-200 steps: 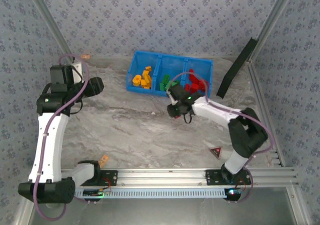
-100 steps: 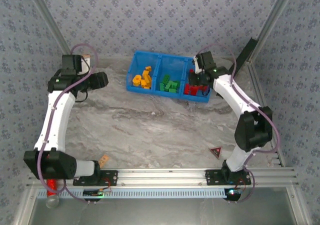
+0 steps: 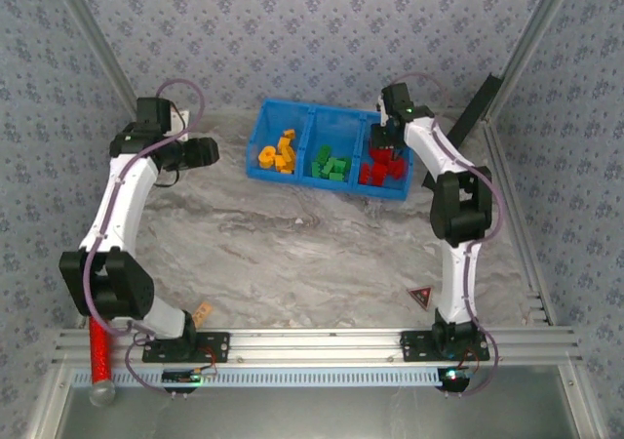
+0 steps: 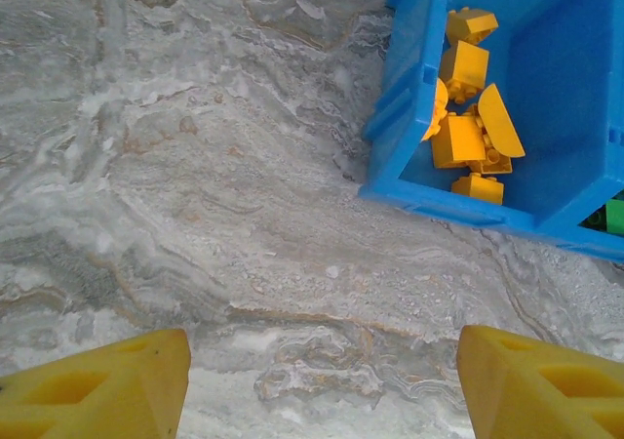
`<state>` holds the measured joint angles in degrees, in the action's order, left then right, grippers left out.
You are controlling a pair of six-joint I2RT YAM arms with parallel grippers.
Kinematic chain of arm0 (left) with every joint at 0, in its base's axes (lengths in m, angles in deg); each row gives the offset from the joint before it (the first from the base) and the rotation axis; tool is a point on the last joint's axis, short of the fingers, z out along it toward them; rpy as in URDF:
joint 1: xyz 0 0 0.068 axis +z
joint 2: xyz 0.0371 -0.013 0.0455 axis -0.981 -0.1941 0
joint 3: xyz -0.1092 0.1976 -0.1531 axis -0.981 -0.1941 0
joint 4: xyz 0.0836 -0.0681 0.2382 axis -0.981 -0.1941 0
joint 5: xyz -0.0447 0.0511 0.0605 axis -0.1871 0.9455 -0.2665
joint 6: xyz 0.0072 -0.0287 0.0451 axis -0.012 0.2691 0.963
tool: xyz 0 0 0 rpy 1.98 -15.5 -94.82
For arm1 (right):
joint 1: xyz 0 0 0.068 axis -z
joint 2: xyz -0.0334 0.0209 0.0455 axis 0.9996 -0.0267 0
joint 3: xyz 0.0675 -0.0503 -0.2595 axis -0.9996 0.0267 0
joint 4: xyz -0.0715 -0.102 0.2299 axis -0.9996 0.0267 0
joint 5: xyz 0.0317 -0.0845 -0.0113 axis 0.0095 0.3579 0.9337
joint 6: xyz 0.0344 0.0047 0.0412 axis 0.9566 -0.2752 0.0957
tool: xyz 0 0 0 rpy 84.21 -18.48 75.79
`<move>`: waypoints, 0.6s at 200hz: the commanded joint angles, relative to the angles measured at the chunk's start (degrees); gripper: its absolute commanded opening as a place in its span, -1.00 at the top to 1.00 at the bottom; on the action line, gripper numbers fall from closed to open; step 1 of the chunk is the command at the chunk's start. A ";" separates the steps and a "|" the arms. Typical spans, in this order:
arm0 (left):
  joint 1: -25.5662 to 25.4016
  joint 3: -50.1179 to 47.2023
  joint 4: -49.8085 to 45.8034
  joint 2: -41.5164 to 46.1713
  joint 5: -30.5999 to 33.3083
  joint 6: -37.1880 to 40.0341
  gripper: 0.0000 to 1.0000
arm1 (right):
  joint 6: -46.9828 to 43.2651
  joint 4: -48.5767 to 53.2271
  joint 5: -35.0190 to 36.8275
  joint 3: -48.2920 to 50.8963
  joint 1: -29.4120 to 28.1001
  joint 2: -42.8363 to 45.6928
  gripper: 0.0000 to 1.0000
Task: Sort the legos into containers by color
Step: Place the lego in the container.
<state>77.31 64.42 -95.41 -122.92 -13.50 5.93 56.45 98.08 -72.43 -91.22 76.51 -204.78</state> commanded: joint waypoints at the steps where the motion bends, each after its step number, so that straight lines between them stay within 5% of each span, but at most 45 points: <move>1: -0.06 4.04 -1.24 -2.49 -4.78 0.21 -0.45 | -1.53 6.14 -0.71 -7.55 0.80 -5.81 0.55; 55: 0.00 8.37 -1.79 -7.55 -9.56 -1.00 -0.47 | -1.52 9.72 3.31 -14.82 1.03 -12.88 0.52; 120: -0.05 10.86 -1.12 -9.95 -10.53 -3.51 -0.64 | -2.21 8.47 4.75 -13.78 0.24 -10.70 0.16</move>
<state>77.31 73.54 -96.37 -132.73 -22.85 3.52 55.47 105.58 -68.98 -104.03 77.20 -217.24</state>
